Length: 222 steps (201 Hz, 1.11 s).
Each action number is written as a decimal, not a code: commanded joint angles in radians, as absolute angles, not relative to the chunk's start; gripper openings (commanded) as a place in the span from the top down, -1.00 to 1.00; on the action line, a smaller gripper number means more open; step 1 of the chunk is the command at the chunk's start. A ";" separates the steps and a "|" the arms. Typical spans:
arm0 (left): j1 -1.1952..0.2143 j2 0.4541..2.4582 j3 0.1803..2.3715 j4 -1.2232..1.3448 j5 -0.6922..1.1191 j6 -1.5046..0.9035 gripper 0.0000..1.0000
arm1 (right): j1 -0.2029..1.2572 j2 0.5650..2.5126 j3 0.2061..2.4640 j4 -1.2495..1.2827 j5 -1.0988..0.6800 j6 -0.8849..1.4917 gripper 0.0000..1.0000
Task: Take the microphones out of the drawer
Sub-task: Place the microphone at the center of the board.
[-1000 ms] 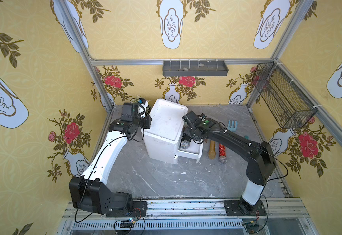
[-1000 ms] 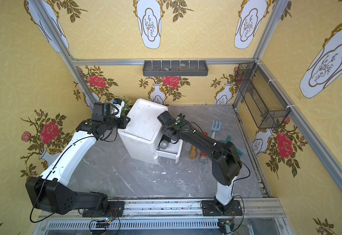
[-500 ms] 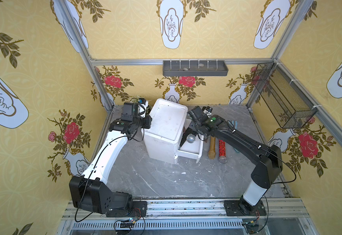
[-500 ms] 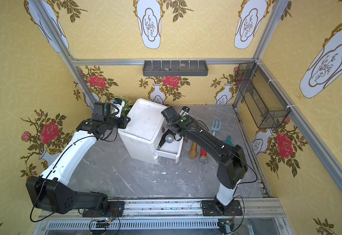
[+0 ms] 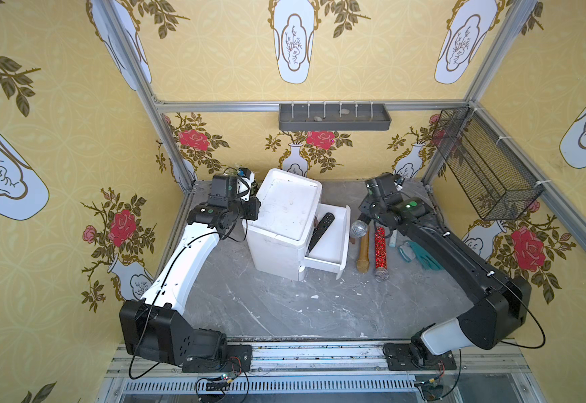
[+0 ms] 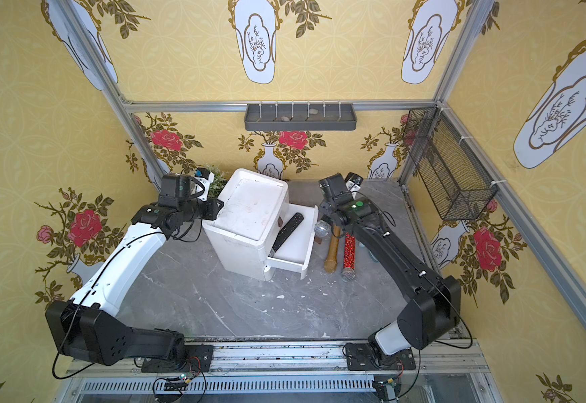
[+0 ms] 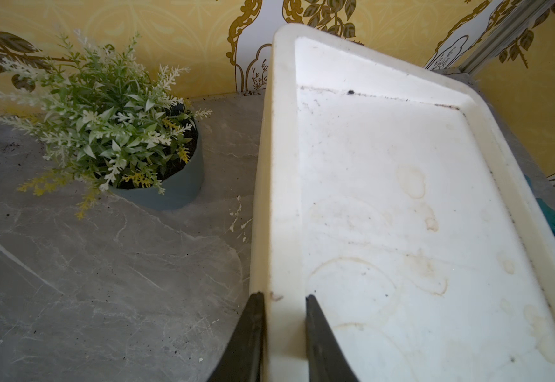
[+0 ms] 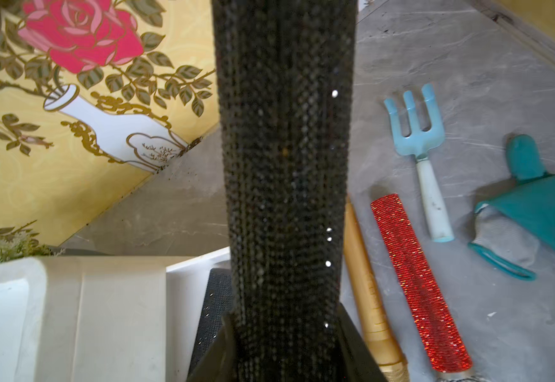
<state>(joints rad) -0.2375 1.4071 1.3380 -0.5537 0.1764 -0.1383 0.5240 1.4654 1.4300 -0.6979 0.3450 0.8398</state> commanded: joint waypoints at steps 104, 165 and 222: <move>-0.250 1.440 1.319 -0.646 0.155 -0.155 0.70 | 0.001 1.256 1.072 -0.785 -0.108 0.459 0.72; -0.251 1.435 1.319 -0.650 0.141 -0.146 0.70 | 0.002 1.340 0.973 -0.726 -0.073 0.412 0.72; -0.251 1.434 1.319 -0.652 0.141 -0.145 0.70 | 0.049 1.462 0.968 -0.681 -0.017 0.297 0.72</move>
<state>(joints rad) -0.2497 1.4117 1.3407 -0.5533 0.1486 -0.1303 0.0196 1.4239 0.9653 -0.7273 -0.0631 0.3668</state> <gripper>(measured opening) 0.224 0.377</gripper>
